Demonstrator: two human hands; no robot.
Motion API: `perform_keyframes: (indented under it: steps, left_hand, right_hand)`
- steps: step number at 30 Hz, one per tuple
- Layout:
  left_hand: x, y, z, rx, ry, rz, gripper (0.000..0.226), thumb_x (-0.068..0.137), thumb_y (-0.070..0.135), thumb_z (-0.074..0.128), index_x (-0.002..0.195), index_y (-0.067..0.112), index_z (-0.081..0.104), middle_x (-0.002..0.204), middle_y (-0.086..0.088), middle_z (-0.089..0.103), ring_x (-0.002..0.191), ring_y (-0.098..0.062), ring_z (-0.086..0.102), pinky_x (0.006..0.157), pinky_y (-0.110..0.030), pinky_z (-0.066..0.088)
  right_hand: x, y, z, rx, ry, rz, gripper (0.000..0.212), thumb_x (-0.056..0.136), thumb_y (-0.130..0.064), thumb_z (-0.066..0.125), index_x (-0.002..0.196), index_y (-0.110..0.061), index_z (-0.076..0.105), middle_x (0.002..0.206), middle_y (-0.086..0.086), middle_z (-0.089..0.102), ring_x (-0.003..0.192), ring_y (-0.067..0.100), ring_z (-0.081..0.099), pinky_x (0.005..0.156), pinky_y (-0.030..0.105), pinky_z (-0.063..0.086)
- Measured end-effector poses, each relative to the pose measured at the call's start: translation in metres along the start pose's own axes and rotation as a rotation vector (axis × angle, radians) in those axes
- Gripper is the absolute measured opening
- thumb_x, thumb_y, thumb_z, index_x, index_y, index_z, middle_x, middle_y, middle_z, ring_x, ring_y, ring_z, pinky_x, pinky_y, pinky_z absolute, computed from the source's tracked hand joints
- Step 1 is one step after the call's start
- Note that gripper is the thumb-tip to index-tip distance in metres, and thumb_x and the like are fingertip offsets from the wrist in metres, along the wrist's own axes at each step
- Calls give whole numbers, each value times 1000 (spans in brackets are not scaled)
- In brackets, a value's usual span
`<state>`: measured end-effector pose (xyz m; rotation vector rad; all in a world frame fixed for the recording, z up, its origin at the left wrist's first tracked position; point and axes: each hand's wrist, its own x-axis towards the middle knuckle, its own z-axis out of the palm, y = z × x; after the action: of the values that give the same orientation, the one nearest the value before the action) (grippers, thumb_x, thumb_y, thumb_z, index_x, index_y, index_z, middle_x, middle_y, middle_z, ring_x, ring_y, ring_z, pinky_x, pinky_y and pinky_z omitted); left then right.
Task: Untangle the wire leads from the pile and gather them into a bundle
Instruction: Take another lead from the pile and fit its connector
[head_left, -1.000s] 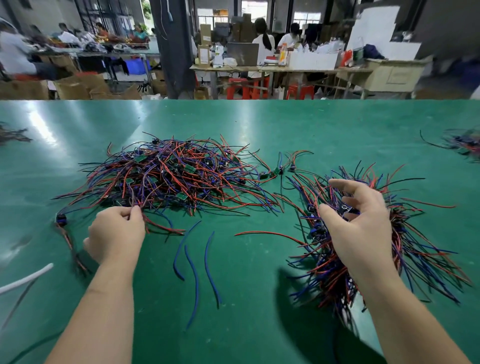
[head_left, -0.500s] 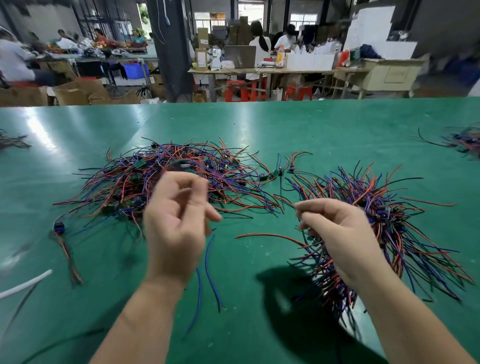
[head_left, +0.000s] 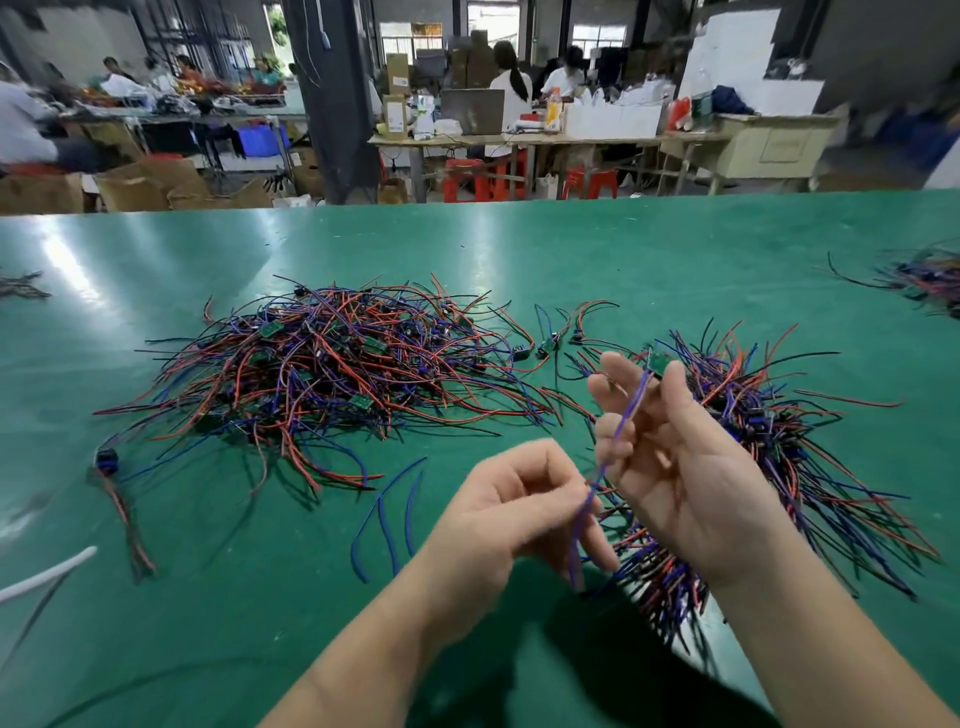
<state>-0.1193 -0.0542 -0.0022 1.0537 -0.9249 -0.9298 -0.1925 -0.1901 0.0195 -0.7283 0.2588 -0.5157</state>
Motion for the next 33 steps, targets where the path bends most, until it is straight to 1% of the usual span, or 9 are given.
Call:
perform_keyframes:
  steps: [2,4,8,12,15,21,25,28,33]
  left_hand:
    - [1,2,-1,155,-18,-62,14,74,26,59,63,20,64,66,-5,70,52,-18,58,55,-24,50]
    - [6,3,-2,291,180,-109,24,81,28,55,64,15,65,65,-2,70,51,-16,59,58,-28,50]
    - [10,5,-7,110,536,-8,36,75,46,55,81,13,69,73,-4,72,57,-14,62,50,-25,49]
    - [6,3,-12,236,584,76,26,62,33,86,77,16,74,75,-4,74,63,-11,66,53,-22,51]
    - [7,-2,-14,286,603,17,22,62,16,86,80,13,73,71,-4,73,60,-9,64,57,-22,53]
    - [9,6,-15,-92,530,-67,6,66,11,75,71,12,76,69,-5,72,55,-9,64,53,-18,52]
    - [8,11,-15,-262,409,-168,24,63,17,70,84,7,75,70,-5,70,58,-9,66,53,-18,51]
    - [7,13,-11,-340,369,-273,15,62,20,69,72,11,76,66,-2,68,56,-8,65,50,-17,52]
    - [6,11,-9,-335,339,-319,15,57,28,74,65,15,76,65,0,62,54,-7,63,51,-17,53]
  right_hand:
    - [-2,0,0,33,-40,4,37,80,-38,50,74,-15,77,68,2,64,43,5,45,42,15,40]
    - [-5,0,-2,-75,-107,-11,33,82,-34,51,68,-15,74,60,2,58,40,5,45,40,15,39]
    - [-12,10,-6,-756,-208,-155,28,84,-35,64,66,-14,70,53,3,58,36,13,47,36,16,34]
    - [-7,28,-14,-1387,-241,-362,37,87,-32,61,56,-14,52,45,1,43,36,7,38,40,25,33]
    - [-4,27,-17,-1611,-333,-517,43,86,-28,60,51,-26,36,46,-3,29,45,8,28,44,17,23]
    - [-9,23,-13,-1248,-219,-308,53,79,-55,58,57,-7,56,44,3,45,38,7,40,40,23,29]
    - [-9,23,-6,-956,-187,-193,37,85,-53,58,71,-19,68,50,2,54,38,13,44,41,19,31]
    - [-6,26,-6,-641,-140,-133,31,72,-34,65,93,-15,75,67,-2,61,49,7,43,47,14,36]
    - [-3,23,-5,-542,-47,-139,21,53,-29,74,65,-11,75,58,3,59,49,9,43,48,16,36]
